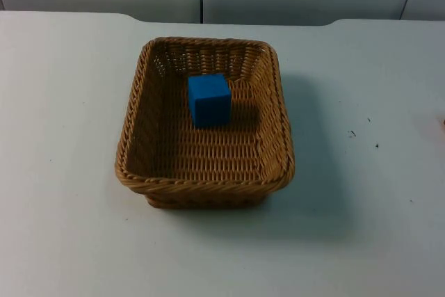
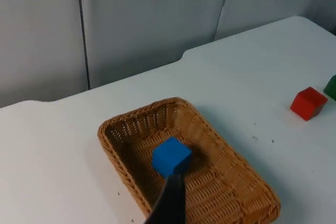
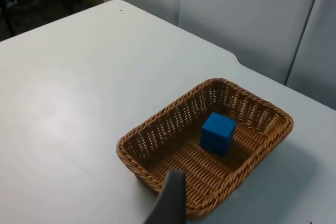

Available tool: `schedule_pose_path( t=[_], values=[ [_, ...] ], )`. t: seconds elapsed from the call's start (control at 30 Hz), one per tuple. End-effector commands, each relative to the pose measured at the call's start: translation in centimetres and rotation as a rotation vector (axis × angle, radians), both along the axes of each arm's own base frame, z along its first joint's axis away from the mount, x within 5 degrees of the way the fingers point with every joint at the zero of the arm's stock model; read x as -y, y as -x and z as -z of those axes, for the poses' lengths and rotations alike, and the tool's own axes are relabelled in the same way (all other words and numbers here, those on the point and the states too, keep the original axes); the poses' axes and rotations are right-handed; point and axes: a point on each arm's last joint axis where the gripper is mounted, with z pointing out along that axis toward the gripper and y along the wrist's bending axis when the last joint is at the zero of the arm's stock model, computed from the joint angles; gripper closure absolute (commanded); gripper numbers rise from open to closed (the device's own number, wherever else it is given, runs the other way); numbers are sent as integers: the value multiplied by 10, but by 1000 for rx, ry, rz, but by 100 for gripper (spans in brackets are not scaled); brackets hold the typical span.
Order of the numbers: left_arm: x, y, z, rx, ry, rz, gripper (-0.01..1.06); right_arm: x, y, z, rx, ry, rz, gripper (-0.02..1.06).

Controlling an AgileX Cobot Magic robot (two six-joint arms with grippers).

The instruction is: Pick up the basket with the left hand and place the blue cube into the basket with the right hand.

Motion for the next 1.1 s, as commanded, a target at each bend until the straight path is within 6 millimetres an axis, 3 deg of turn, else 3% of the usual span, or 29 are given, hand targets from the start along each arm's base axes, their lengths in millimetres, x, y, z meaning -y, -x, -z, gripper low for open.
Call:
schedule_pose_path(
  t=[0.0, 0.1, 0.13, 0.3, 0.4, 0.63, 1.07],
  values=[
    [-4, 21, 13, 0, -15, -34, 26, 0, 0, 1, 14, 11, -7, 26],
    [-13, 47, 40, -20, -54, -127, 26, -2, -2, 15, -4, 40, -12, 26],
    [-13, 47, 40, -20, -54, -127, 26, -2, -2, 15, -4, 40, -12, 26],
    [-22, 80, 79, -45, -44, -232, 26, -6, -4, 56, -109, 88, -18, 26],
    [-24, 92, 89, -32, -31, -259, 26, -7, -3, 59, -132, 85, -21, 26],
    [-38, 130, 101, 1, -42, -402, 26, 4, 9, 60, -155, 107, -31, 26],
    [-47, 138, 109, -53, -101, -487, 26, 60, 69, 60, -75, -77, 9, 26]
  ],
)
